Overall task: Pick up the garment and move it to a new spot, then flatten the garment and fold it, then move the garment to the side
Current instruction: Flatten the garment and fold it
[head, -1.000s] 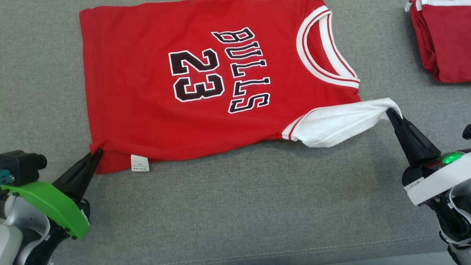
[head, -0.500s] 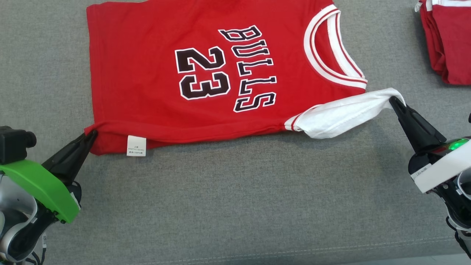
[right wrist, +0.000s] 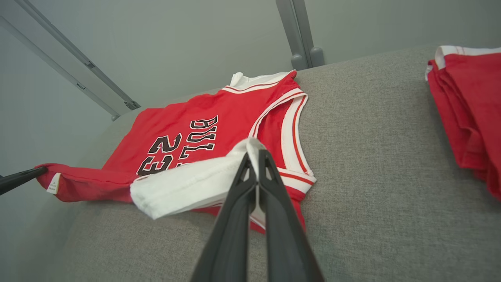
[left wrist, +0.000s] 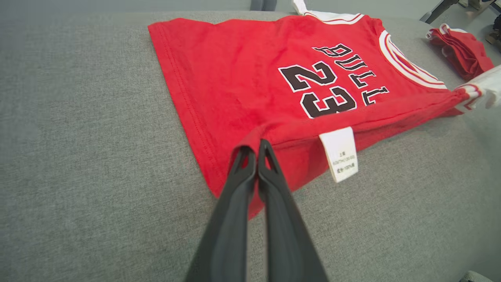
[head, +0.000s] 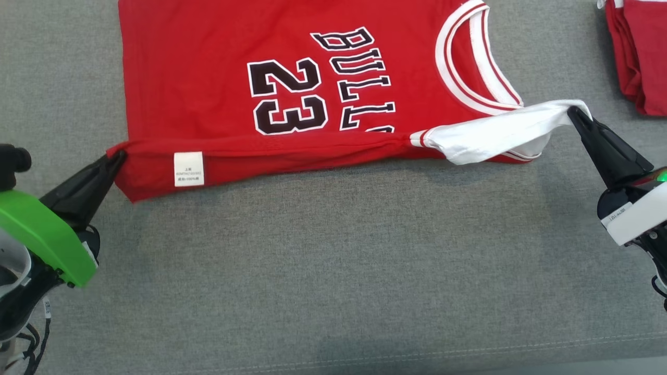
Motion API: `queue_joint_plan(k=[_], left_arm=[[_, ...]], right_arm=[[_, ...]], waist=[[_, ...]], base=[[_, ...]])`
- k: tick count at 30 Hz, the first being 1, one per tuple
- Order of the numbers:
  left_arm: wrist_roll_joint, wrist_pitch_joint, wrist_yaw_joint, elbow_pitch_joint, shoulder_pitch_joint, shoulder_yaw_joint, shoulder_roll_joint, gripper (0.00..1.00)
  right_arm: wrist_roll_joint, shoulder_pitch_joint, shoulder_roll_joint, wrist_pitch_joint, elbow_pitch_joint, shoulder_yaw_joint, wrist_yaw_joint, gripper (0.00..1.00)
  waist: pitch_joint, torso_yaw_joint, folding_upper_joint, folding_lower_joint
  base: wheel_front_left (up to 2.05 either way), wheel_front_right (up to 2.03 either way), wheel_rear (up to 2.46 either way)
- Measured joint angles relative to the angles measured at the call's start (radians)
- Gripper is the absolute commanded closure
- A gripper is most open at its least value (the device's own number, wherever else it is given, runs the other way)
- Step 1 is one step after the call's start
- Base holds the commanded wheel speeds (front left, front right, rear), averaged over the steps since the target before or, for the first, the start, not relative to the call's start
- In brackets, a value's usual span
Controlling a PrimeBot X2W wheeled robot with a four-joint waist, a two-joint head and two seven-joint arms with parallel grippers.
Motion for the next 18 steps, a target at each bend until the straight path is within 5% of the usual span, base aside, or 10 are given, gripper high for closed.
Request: queue_joint_plan(k=[18], left_arm=[[0.0, 0.063, 0.034, 0.023, -0.13, -0.004, 0.0, 1.0]], right_arm=[[0.002, -0.139, 0.003, 0.055, 0.028, 0.043, 0.0, 1.0]], waist=[[0.087, -0.006, 0.0, 0.0]], base=[[0.0, 0.0, 0.0]])
